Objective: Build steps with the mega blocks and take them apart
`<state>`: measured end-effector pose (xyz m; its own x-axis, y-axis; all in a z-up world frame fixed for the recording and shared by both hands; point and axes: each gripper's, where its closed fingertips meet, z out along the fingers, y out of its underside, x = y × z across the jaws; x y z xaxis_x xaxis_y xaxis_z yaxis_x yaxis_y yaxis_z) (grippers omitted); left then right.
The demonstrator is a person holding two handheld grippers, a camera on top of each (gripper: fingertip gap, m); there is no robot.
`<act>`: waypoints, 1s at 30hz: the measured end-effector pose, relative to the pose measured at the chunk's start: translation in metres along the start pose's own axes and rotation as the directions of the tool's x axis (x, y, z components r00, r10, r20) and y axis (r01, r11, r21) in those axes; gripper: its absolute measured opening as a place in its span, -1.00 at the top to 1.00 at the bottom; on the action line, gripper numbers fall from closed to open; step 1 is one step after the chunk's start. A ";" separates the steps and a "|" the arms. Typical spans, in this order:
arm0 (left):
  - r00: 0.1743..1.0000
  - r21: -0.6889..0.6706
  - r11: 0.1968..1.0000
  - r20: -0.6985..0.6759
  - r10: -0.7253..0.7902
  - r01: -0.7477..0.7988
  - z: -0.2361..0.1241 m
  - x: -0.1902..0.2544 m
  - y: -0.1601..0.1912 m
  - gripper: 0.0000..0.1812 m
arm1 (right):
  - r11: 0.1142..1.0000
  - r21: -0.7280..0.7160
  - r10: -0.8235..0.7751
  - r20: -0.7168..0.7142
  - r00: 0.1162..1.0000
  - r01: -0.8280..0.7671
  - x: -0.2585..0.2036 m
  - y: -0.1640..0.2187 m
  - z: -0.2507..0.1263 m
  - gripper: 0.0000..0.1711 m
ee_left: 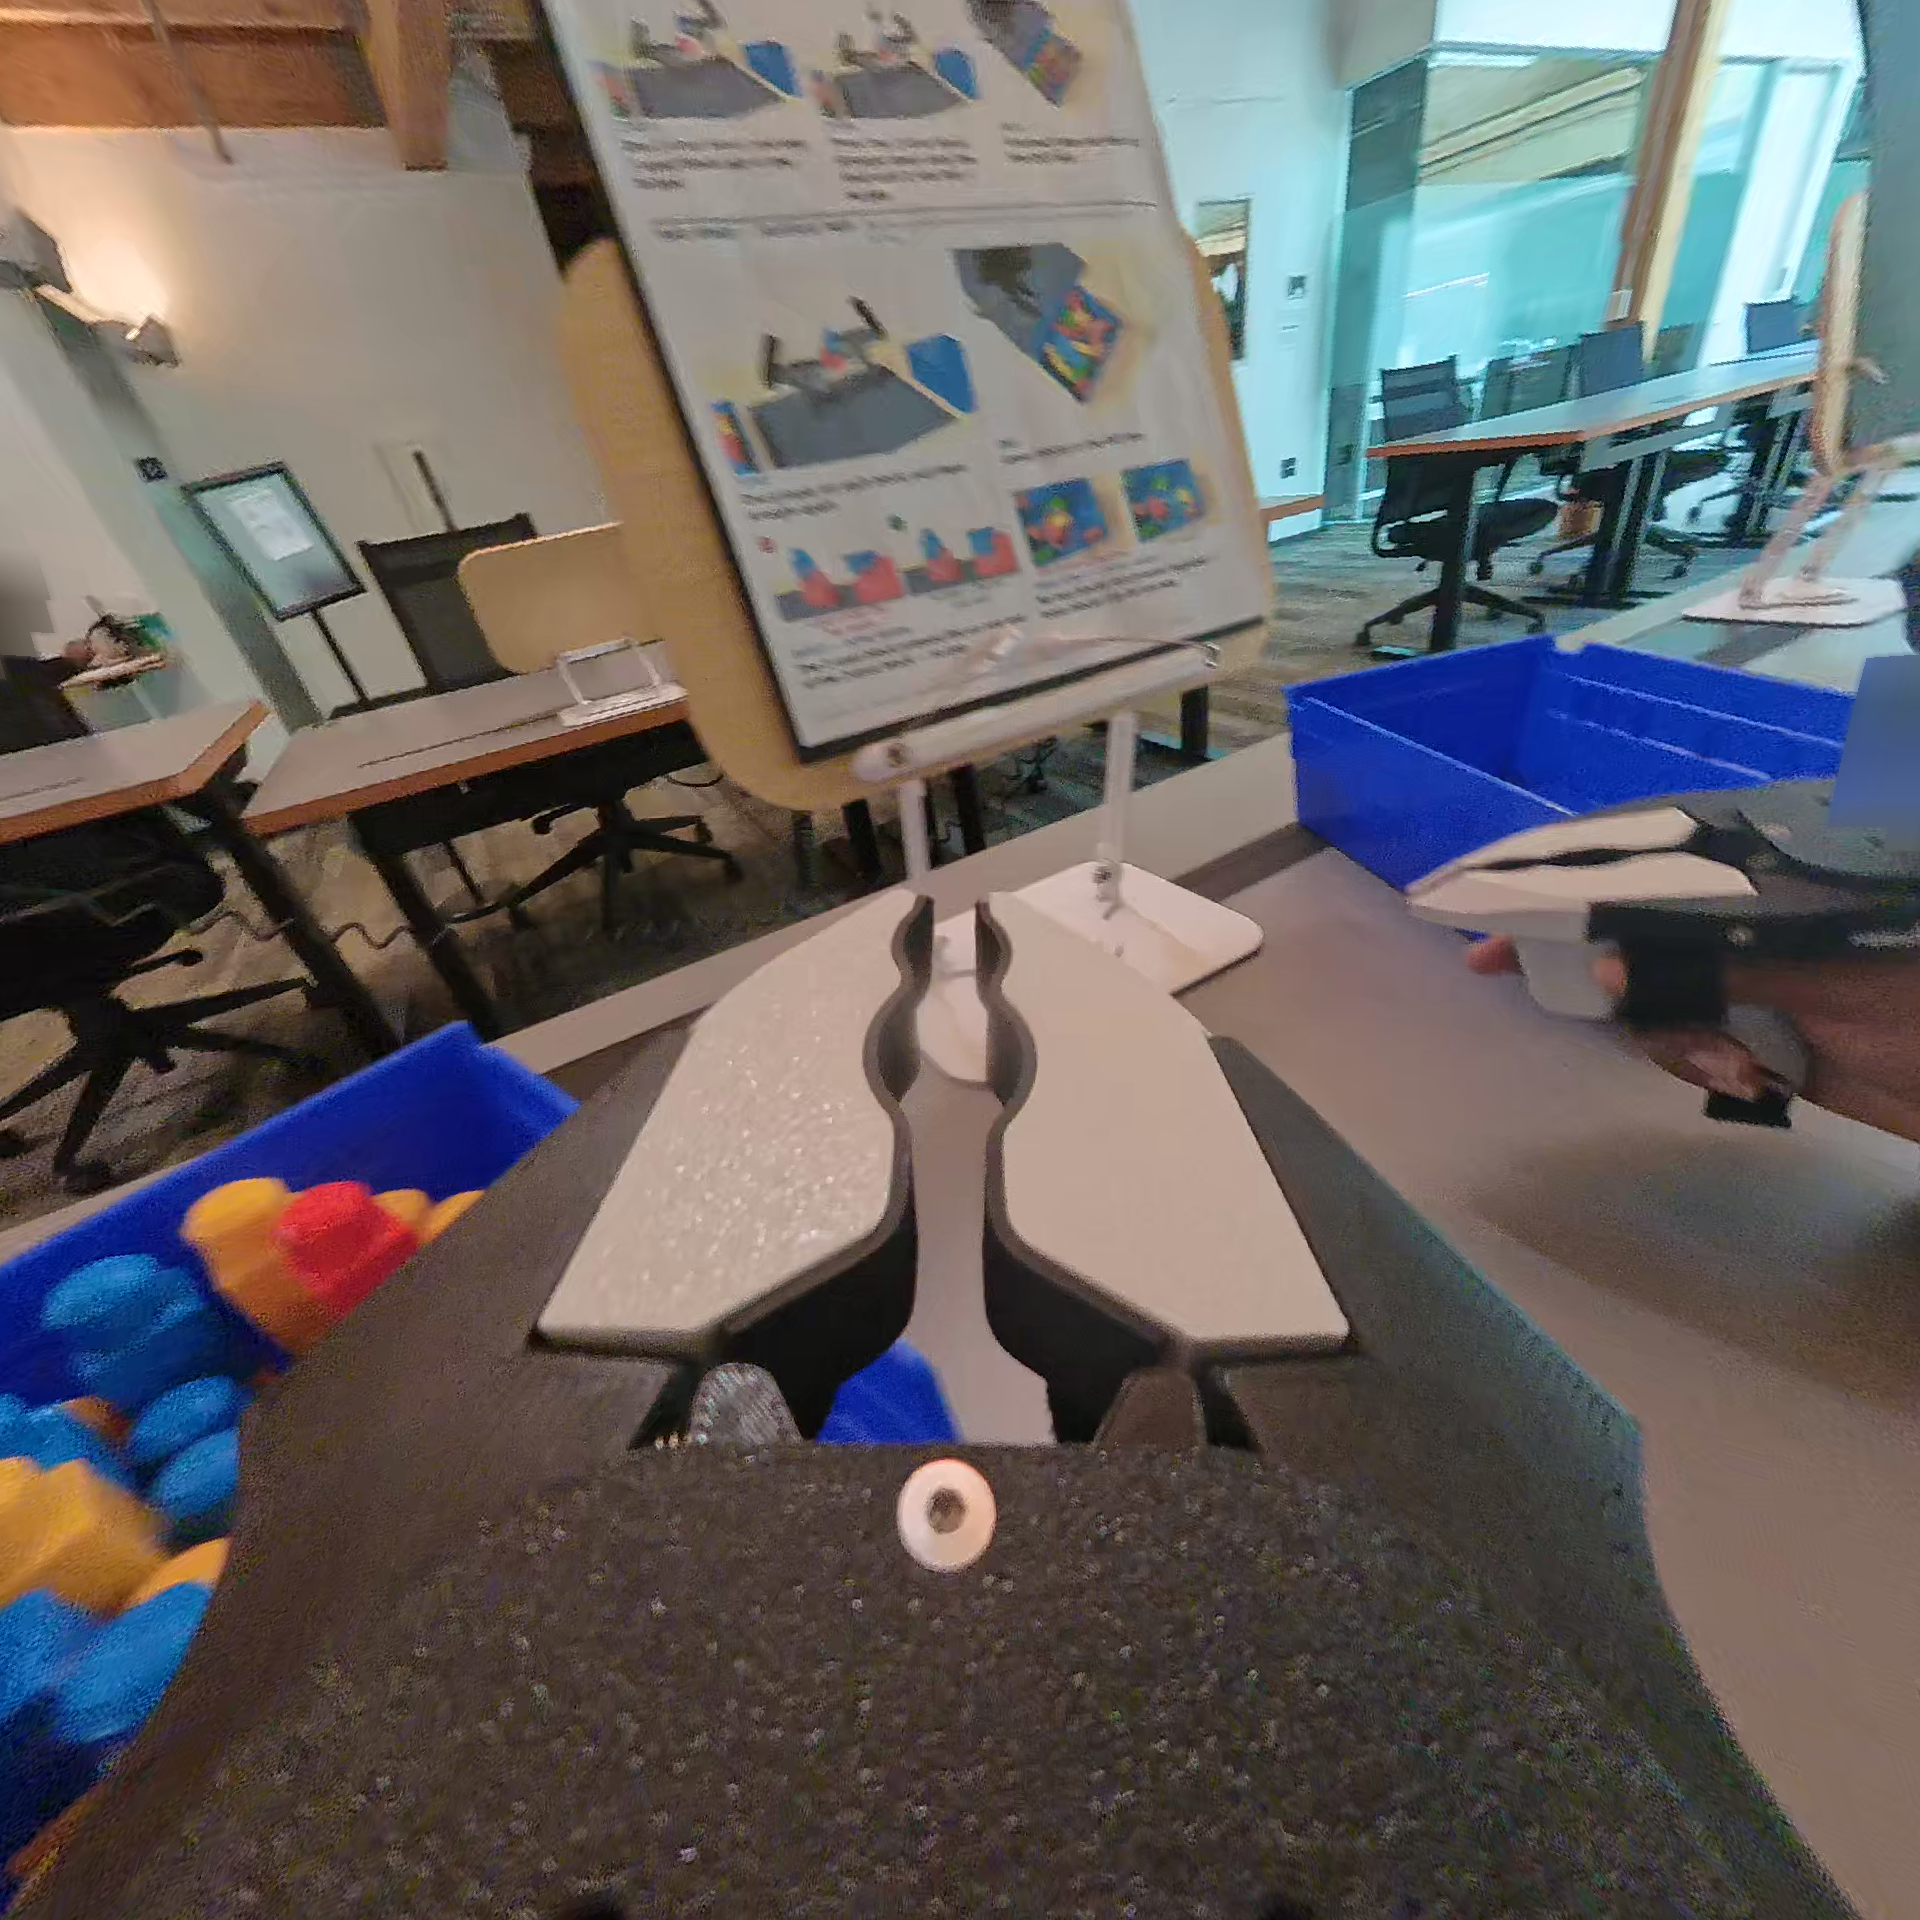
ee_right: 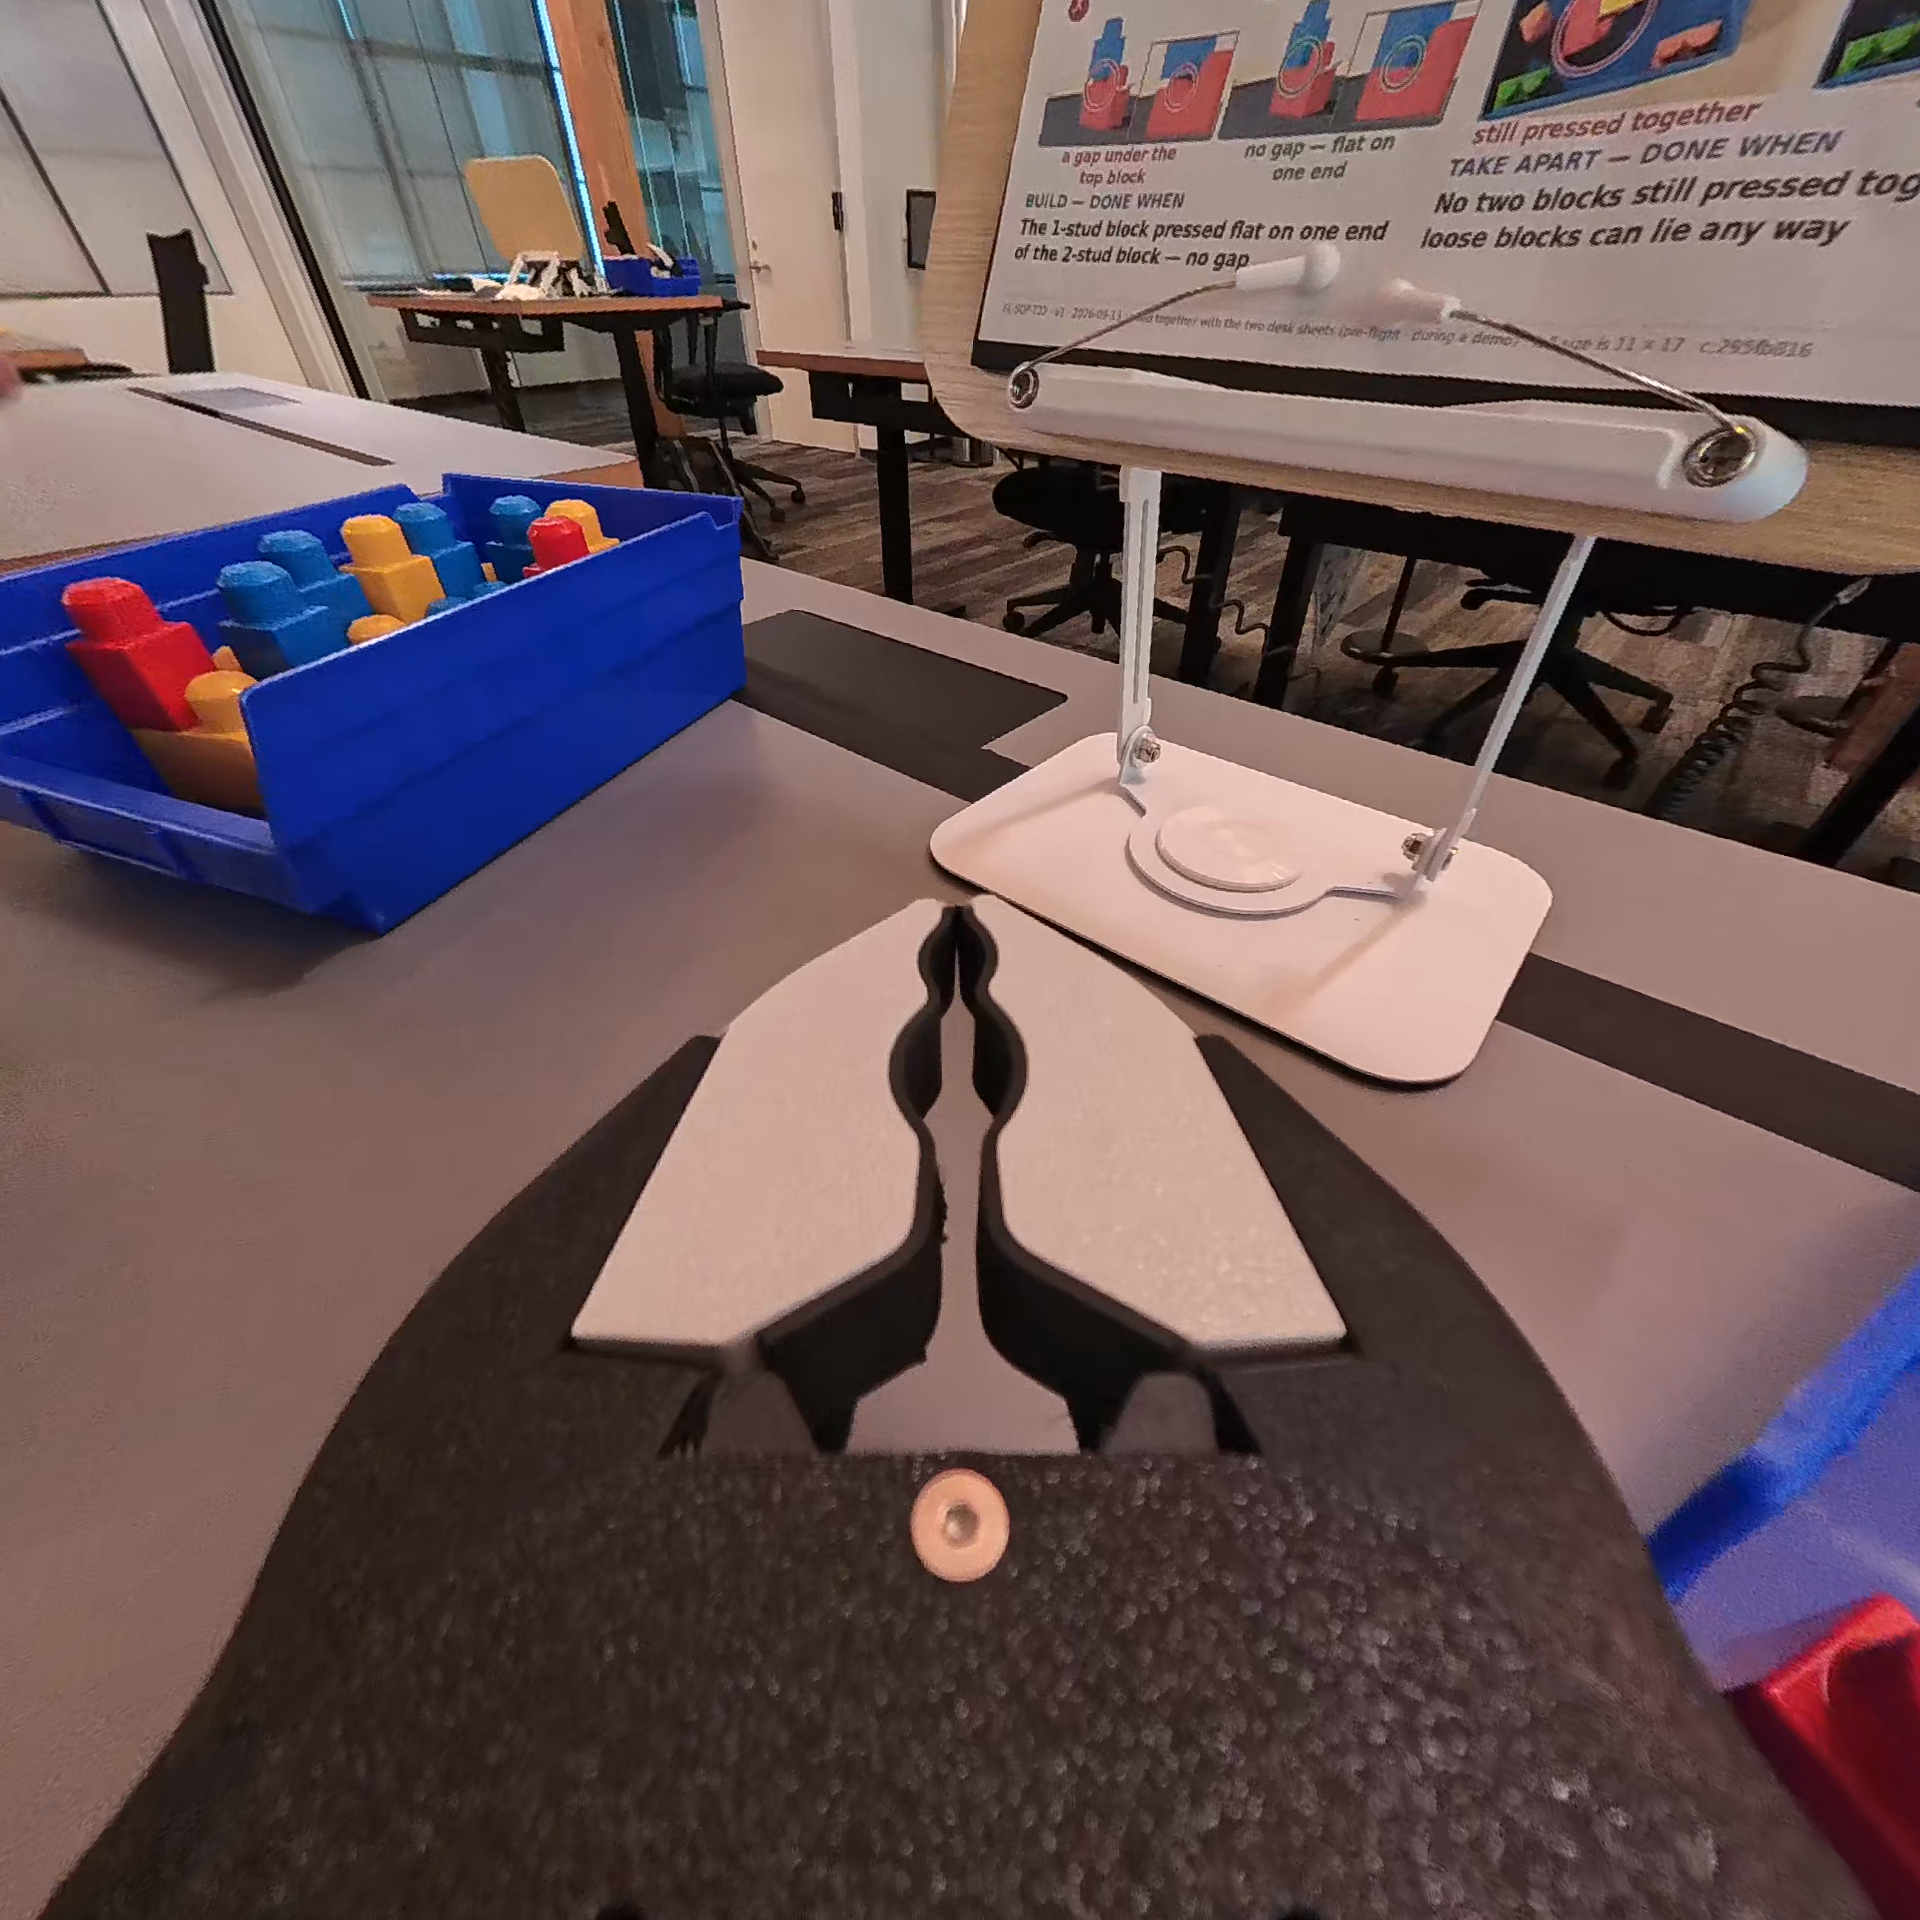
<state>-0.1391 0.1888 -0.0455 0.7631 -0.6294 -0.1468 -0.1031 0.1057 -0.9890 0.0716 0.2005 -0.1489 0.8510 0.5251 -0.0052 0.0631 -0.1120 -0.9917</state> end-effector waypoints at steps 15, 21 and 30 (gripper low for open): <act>0.990 -0.757 0.638 -0.080 0.119 -0.137 -0.040 -0.153 0.076 0.57 | 0.998 -0.010 0.060 0.015 0.998 -0.060 0.005 0.002 -0.001 1.00; 0.966 -0.911 0.322 -0.240 0.096 -0.258 -0.098 -0.161 0.125 0.51 | 0.998 -0.020 0.058 0.025 0.998 -0.058 0.003 0.004 0.000 1.00; 0.866 -0.886 -0.020 -0.457 0.205 -0.463 -0.125 -0.168 0.171 0.57 | 0.997 -0.057 0.052 0.059 0.997 -0.048 -0.005 0.012 0.002 1.00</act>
<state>-0.3643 0.2166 -0.1918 0.3480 -0.8749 -0.3369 -0.9166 -0.3930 0.0738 0.0670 0.1987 -0.1608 0.8208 0.5676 -0.0639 0.0514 -0.1849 -0.9814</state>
